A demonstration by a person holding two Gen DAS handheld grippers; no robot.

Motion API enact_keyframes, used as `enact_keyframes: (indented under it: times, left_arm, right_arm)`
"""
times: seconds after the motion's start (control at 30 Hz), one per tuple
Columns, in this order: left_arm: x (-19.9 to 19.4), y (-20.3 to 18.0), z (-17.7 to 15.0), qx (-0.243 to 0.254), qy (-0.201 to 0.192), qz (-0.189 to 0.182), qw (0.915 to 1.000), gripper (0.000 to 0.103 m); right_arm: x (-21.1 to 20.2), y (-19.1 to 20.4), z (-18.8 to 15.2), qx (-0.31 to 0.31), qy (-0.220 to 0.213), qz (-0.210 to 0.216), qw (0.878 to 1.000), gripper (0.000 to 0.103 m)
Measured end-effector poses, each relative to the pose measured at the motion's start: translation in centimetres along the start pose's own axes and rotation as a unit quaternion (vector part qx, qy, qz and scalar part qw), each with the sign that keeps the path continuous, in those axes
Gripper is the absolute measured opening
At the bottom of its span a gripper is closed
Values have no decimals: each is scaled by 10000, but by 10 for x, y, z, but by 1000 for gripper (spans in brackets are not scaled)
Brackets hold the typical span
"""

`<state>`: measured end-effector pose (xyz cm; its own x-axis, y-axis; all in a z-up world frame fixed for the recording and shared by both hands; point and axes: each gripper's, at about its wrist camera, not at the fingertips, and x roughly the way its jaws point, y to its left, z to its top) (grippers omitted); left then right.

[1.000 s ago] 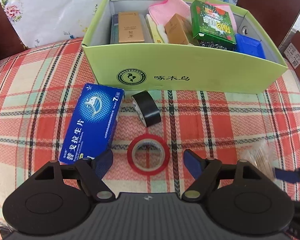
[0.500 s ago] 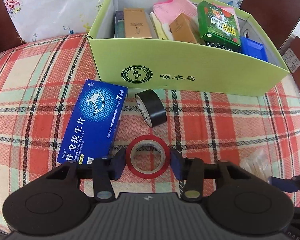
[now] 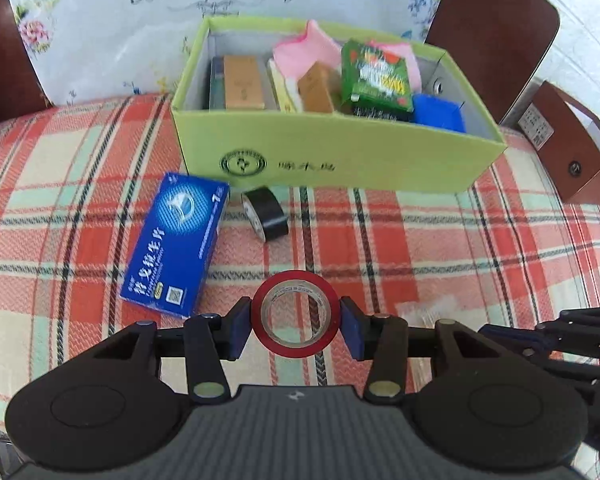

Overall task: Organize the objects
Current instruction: 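Carry tape roll and toothpick bag into the lime-green box and release both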

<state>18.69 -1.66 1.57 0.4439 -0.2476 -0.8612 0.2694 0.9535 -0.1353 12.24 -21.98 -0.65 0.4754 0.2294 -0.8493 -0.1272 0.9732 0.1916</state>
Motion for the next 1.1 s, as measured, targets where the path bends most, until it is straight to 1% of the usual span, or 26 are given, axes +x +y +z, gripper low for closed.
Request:
enact_keyframes:
  times: [0.03, 0.07, 0.1, 0.13, 0.23, 0.3, 0.33, 0.37, 0.47, 0.5, 0.67, 0.83, 1.0, 1.1]
  left_arm:
    - [-2, -1, 0, -9, -22, 2, 10000, 49]
    - [-4, -1, 0, -18, -39, -14, 10000, 49]
    - [-6, -1, 0, -14, -45, -28, 10000, 49]
    - [-8, -3, -2, 5, -42, -27, 10000, 49]
    - [-10, -5, -6, 61, -1, 11, 10000, 49]
    - [-12, -4, -9, 66, 23, 8, 10000, 49]
    - [-13, -4, -9, 66, 25, 17, 10000, 49]
    - [-14, -3, -10, 58, 20, 27, 10000, 49]
    - [-15, -3, -9, 3, 6, -1, 10000, 49]
    - [-16, -4, -8, 5, -9, -11, 10000, 49]
    - [-30, -16, 2, 135, -238, -195, 9994, 49]
    - [-48, -25, 25, 193, -607, -352, 9973, 49]
    - [-62, -28, 56, 237, -988, -454, 9938, 49]
    - [-64, -28, 76, 198, -1131, -495, 9922, 49]
  right_arm:
    - [5, 1, -1, -11, 139, 22, 9999, 18]
    - [10, 3, -2, -14, 291, -5, 9996, 50]
    - [15, 6, -5, -12, 318, -112, 9994, 65]
    - [19, 9, -8, -82, 297, -179, 9994, 71]
    - [39, 16, -15, -170, 592, -261, 9978, 67]
    - [41, 21, -21, -321, 538, -353, 9974, 63]
    - [40, 24, -21, -462, 531, -383, 9968, 45]
    - [38, 25, -21, -533, 516, -357, 9966, 34]
    - [28, 19, -20, -328, 453, -126, 9984, 20]
    - [24, 18, -18, -253, 404, -57, 9988, 17]
    - [-4, 14, -4, -81, -43, 87, 9999, 16]
    - [-35, 7, 24, 49, -650, 135, 9978, 16]
    - [-52, -2, 58, 66, -1124, 49, 9936, 16]
    - [-57, -9, 79, -22, -1323, -74, 9912, 16]
